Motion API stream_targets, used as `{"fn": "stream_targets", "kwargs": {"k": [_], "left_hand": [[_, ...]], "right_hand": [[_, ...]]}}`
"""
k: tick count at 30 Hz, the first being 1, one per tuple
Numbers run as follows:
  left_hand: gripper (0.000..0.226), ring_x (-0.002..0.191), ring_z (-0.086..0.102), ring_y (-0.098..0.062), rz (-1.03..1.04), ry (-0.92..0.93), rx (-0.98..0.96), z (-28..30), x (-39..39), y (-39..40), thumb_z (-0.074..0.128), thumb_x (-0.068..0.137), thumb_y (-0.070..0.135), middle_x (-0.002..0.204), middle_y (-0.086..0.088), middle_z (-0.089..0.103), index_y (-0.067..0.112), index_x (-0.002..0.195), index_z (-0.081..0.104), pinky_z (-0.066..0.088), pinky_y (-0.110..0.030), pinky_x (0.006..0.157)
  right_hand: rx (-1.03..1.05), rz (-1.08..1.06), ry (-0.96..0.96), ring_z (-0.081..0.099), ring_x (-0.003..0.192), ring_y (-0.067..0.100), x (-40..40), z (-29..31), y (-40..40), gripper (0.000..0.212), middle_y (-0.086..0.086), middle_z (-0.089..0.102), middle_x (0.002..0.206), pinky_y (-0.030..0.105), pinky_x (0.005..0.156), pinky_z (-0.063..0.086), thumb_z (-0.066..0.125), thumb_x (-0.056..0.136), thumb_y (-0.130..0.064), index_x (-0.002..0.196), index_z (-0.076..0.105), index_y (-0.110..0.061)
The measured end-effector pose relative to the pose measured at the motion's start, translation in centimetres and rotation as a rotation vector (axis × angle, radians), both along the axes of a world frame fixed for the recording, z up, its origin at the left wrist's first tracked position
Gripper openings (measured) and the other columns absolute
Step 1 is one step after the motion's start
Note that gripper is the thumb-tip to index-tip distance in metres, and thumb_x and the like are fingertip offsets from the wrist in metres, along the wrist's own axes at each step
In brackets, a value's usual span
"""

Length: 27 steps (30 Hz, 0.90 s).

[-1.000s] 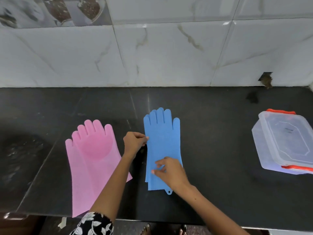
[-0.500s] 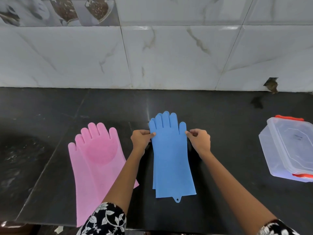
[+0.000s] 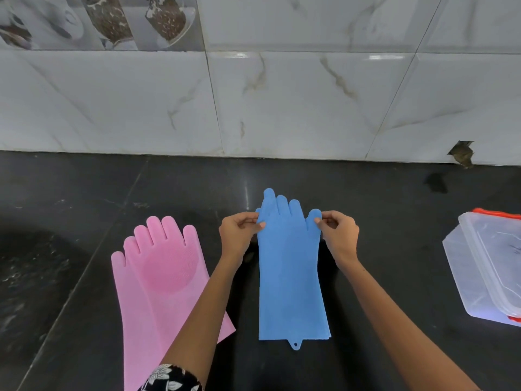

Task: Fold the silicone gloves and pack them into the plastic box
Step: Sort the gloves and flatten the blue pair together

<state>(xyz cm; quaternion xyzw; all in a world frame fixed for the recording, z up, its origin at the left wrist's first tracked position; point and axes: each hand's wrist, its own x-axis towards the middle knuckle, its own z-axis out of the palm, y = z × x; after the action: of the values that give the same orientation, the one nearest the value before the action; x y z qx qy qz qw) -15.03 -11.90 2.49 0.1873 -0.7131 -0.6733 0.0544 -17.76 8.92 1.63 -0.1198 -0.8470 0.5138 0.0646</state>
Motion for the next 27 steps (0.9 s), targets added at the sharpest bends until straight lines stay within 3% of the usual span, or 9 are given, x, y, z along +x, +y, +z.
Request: {"fn": "stream_targets", "kwargs": {"k": [5,10,14,17,21,27], "left_hand": [[0.028,0.09,0.07,-0.025,0.095,-0.184,0.009,-1.1,-0.6,0.1,0.078,0.074,0.003,0.101,-0.016,0.072,-0.002,0.1,0.07,0.057,-0.036,0.085],[0.027,0.084,0.071,-0.02,0.098,-0.168,-0.087,-1.8,0.2,0.5,0.079,0.073,0.009,0.098,-0.013,0.074,0.0,0.097,0.072,0.058,-0.034,0.083],[0.03,0.078,0.07,-0.014,0.031,-0.149,-0.218,-2.1,2.8,0.7,0.08,0.073,0.013,0.094,-0.008,0.074,0.002,0.1,0.072,0.055,-0.021,0.074],[0.027,0.07,0.067,0.0,-0.014,-0.124,-0.251,-2.3,5.6,1.0,0.081,0.072,0.012,0.086,0.0,0.073,0.006,0.098,0.074,0.05,-0.006,0.06],[0.027,0.075,0.069,-0.006,-0.051,-0.132,-0.258,-2.3,9.0,1.2,0.079,0.074,0.012,0.088,0.005,0.074,0.011,0.101,0.074,0.055,-0.014,0.069],[0.017,0.075,0.068,-0.002,-0.061,-0.174,-0.283,-2.1,11.2,1.7,0.078,0.076,0.017,0.081,0.012,0.071,0.015,0.093,0.075,0.05,-0.011,0.067]], "right_hand": [[0.03,-0.003,-0.097,0.067,0.082,0.019,-0.7,-1.1,-0.2,0.016,0.004,0.07,0.086,0.045,0.076,0.058,0.068,0.084,-0.017,0.098,0.07,-0.008],[0.056,0.019,-0.123,0.067,0.084,0.019,-0.6,-1.5,-0.2,0.026,0.003,0.071,0.09,0.043,0.078,0.058,0.068,0.085,-0.02,0.106,0.068,-0.006],[0.107,0.11,-0.099,0.064,0.071,0.003,2.4,-1.0,0.2,0.019,-0.017,0.065,0.075,0.026,0.07,0.055,0.071,0.081,-0.018,0.1,0.07,-0.015],[0.127,0.224,-0.093,0.066,0.073,-0.004,6.4,-1.0,1.0,0.021,-0.025,0.067,0.083,0.018,0.067,0.054,0.073,0.079,-0.018,0.099,0.071,-0.025],[0.17,0.248,-0.162,0.065,0.071,-0.004,10.9,-1.4,2.2,0.017,-0.019,0.068,0.08,0.016,0.066,0.053,0.077,0.076,-0.025,0.092,0.072,-0.027],[0.308,0.213,-0.188,0.061,0.067,-0.002,14.4,-1.0,2.0,0.012,-0.018,0.065,0.075,0.018,0.058,0.051,0.075,0.076,-0.034,0.086,0.069,-0.029]]}}
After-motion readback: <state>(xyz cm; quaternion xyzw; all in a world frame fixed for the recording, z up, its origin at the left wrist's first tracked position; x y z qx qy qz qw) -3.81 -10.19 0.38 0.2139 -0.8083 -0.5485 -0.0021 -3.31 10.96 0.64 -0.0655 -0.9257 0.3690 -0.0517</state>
